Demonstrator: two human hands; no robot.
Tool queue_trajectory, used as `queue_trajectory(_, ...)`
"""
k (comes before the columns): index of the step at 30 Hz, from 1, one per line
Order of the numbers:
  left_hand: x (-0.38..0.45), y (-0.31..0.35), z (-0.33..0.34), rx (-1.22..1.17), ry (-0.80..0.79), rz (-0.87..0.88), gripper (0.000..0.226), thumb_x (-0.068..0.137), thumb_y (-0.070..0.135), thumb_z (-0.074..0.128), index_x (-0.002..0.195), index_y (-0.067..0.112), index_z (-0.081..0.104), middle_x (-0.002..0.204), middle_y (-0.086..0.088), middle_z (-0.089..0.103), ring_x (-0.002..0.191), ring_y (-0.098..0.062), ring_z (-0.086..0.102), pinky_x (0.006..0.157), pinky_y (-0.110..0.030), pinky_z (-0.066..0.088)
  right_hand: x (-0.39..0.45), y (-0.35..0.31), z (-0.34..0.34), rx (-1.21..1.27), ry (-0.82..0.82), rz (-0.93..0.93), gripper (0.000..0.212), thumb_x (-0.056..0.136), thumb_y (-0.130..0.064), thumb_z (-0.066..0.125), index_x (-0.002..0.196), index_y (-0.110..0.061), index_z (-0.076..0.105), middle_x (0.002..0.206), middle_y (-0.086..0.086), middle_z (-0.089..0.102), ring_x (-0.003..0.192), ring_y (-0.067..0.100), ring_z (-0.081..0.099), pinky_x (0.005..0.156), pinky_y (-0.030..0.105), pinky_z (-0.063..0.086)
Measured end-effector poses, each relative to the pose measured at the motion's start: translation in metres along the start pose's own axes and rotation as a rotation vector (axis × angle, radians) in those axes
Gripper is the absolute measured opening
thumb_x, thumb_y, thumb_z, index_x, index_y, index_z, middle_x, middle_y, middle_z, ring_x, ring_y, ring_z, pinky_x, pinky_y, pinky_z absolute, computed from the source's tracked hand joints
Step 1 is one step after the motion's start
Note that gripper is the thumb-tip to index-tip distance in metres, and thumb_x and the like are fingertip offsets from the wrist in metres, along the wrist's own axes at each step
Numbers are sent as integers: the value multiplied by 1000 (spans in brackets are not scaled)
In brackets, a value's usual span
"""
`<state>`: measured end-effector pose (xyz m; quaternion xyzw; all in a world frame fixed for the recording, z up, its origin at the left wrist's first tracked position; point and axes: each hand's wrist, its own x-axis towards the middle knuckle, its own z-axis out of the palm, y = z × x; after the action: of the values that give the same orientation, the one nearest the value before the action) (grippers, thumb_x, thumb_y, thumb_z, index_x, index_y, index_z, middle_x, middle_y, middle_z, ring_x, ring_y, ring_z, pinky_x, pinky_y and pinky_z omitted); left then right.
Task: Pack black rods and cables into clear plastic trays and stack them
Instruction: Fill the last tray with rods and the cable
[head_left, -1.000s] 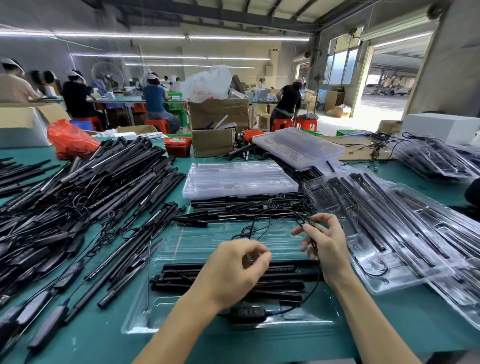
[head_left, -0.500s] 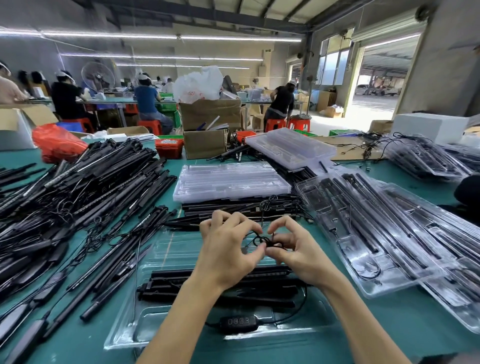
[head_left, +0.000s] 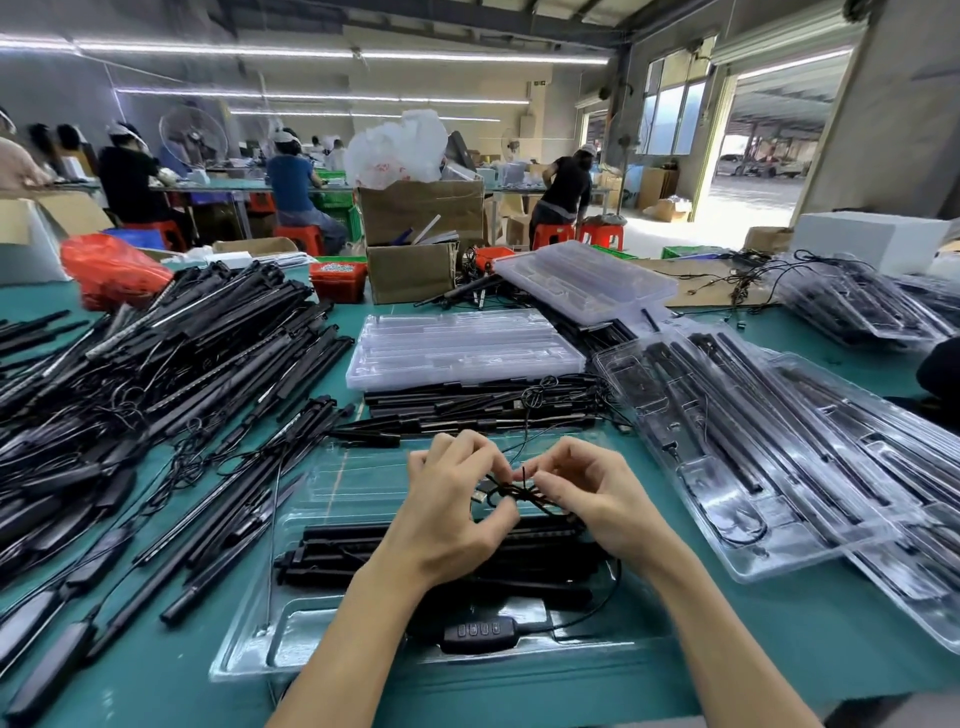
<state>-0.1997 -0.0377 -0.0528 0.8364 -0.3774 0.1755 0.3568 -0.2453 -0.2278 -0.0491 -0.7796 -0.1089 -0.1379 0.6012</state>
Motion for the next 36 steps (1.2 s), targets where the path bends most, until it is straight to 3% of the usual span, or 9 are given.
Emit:
queue_trajectory(4,-1,-1,1,-28,14,-16,8,79,42,50,86,39,46,100,21,48,107,-1,40,93,-19,21,-1,0,2,-33,2,18,13,85,-27,71,82,-15,67,96,18,73,88,41,65,86,55,51)
queue_trajectory(8,-1,-3,3,-54,37,-38,9,78,42,49,85,37,49,103,23,45,110,2,38,93,-17,20,-1,3,3,-2,-43,43,13,93,-18,65,83,-10,61,98,25,69,80,15,60,76,30,50)
queue_trajectory(11,-1,-6,4,-78,63,-60,7,79,43,47,84,38,49,105,24,44,112,4,36,94,-19,21,0,6,0,-6,-67,86,12,100,-9,57,94,-7,67,83,0,70,68,0,59,60,13,44)
queue_trajectory(16,0,-10,3,-60,118,-120,18,80,48,42,87,35,52,103,23,45,111,7,33,91,-21,21,-4,9,-6,16,-54,98,20,101,-15,55,97,2,65,72,-5,66,58,-1,54,57,11,40)
queue_trajectory(20,0,-9,2,-32,185,-149,19,81,47,41,88,32,51,94,23,49,103,3,39,86,-20,24,-5,8,-4,9,-49,109,22,100,-22,58,86,-6,62,70,5,67,58,20,44,57,29,32)
queue_trajectory(24,-1,-8,1,-57,242,-113,14,82,42,49,87,29,54,90,16,55,91,-4,42,89,-15,28,-7,1,-3,62,-37,100,20,90,-36,63,82,-18,67,71,8,68,58,6,53,57,12,39)
queue_trajectory(28,-2,-7,1,-18,242,-92,17,84,41,52,90,26,58,94,14,57,94,-7,43,88,-15,27,-5,3,2,83,-23,89,9,85,-15,68,89,-9,62,81,9,73,62,8,60,54,11,42)
queue_trajectory(32,-4,-2,2,60,256,-39,20,84,35,52,89,19,62,93,11,58,90,-10,44,81,-30,33,-4,2,5,89,54,79,12,81,-21,66,87,-12,62,77,15,67,58,8,58,51,13,41)
queue_trajectory(36,-4,2,1,123,258,-4,21,82,32,52,87,15,63,90,6,59,87,-15,47,75,-35,39,-3,3,4,152,71,103,4,82,-15,65,85,-13,63,99,9,73,69,16,61,46,20,39)
